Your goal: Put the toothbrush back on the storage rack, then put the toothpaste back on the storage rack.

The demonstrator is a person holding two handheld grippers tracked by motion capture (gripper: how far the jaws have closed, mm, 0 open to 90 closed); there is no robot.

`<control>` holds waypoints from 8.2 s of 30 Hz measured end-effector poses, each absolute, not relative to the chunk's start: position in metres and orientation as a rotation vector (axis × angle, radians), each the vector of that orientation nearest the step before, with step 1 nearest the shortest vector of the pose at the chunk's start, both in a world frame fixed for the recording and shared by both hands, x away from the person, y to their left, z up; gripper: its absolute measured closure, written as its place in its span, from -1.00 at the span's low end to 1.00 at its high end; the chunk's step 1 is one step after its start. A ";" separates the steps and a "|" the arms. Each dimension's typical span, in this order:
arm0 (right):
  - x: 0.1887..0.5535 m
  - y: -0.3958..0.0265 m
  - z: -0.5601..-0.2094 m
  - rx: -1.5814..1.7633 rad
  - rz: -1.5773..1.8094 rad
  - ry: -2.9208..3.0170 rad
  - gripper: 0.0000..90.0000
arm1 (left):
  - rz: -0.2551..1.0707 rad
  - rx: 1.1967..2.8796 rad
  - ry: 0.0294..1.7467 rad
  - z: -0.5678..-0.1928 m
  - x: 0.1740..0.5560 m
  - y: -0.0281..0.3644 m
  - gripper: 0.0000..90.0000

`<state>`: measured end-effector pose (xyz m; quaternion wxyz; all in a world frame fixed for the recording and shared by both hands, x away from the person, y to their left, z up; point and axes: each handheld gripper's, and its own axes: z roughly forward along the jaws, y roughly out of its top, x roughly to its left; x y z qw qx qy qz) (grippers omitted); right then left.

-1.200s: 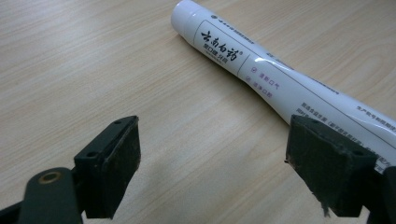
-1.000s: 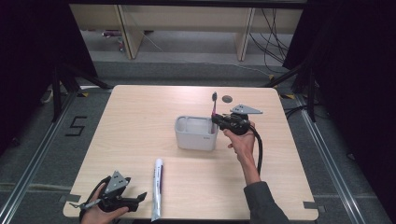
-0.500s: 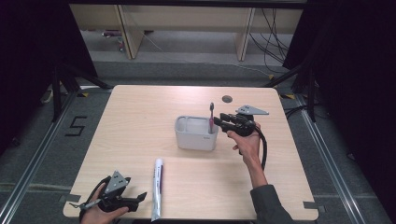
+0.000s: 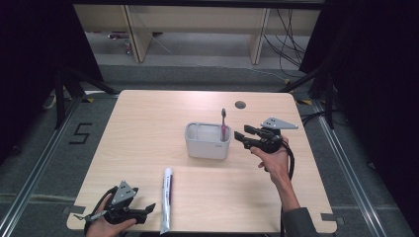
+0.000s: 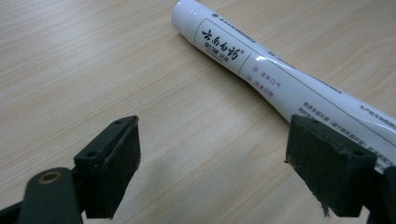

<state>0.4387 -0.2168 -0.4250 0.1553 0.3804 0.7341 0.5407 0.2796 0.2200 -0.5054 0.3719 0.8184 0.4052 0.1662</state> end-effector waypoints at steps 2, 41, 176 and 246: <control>0.435 -0.219 -0.425 1.087 1.542 2.108 -0.02 | 0.423 2.096 1.033 -0.506 0.280 0.220 -0.61; 0.362 -0.260 -0.454 1.209 1.422 2.166 -0.18 | 0.430 2.095 1.015 -0.504 0.279 0.219 -0.61; 0.271 -0.280 -0.498 1.193 1.250 2.368 -0.37 | 0.451 2.313 0.487 -0.496 0.266 0.199 1.00; 0.268 -0.281 -0.496 1.229 1.238 2.356 -0.36 | 0.371 2.415 0.263 -0.498 0.297 0.103 0.99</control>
